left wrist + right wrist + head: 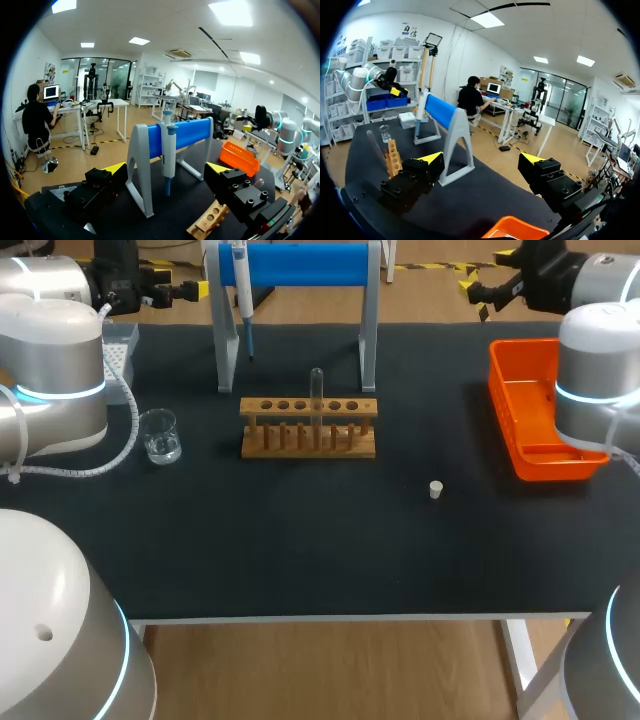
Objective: Invert the test tube, pick up the pipette, mount the tip to pipette, aspirate from beaker and dispense into the tube, eject the tip, return the pipette, and cap with the stopper.
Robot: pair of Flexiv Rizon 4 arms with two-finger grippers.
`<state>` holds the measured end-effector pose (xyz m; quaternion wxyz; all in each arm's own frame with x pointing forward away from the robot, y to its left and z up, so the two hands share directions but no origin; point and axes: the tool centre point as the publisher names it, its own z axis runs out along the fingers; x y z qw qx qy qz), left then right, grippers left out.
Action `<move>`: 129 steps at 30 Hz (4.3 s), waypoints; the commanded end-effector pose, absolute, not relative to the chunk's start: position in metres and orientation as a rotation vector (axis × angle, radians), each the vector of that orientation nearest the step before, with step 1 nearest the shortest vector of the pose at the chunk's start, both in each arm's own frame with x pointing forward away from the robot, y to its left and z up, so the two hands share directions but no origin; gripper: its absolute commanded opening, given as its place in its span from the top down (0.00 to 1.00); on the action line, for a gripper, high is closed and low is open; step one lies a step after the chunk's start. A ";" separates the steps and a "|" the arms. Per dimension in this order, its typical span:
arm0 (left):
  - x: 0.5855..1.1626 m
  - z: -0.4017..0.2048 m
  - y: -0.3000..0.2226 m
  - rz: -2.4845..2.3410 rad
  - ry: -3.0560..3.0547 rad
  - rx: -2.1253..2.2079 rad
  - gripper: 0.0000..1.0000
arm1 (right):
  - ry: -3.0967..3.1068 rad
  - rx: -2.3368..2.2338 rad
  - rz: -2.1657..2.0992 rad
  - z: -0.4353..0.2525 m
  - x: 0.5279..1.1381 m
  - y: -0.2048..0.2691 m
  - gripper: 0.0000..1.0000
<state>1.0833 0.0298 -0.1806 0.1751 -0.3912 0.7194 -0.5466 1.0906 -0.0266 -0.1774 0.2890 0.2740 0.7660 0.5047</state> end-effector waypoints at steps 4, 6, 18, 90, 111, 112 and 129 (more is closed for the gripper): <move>1.083 -0.182 0.030 -1.550 2.035 -1.106 0.00 | 2.110 0.594 1.445 -0.179 1.024 -0.002 0.00; 1.083 -0.182 0.030 -1.550 2.035 -1.106 0.00 | 2.143 0.540 1.486 -0.184 1.002 0.013 0.00; 1.083 -0.182 0.030 -1.550 2.035 -1.106 0.00 | 2.260 0.398 1.588 -0.222 0.930 0.069 0.00; 0.871 -0.247 -0.045 -1.592 2.088 -0.639 0.00 | 2.327 0.213 1.618 -0.250 0.888 0.100 0.00; 0.871 -0.247 -0.045 -1.592 2.088 -0.639 0.00 | 2.320 0.083 1.703 -0.249 0.901 0.118 0.00; 0.871 -0.247 -0.045 -1.592 2.088 -0.639 0.00 | 2.317 0.057 1.730 -0.249 0.903 0.121 0.00; 0.871 -0.247 -0.045 -1.592 2.088 -0.639 0.00 | 2.240 -0.197 2.139 -0.264 0.928 0.168 0.00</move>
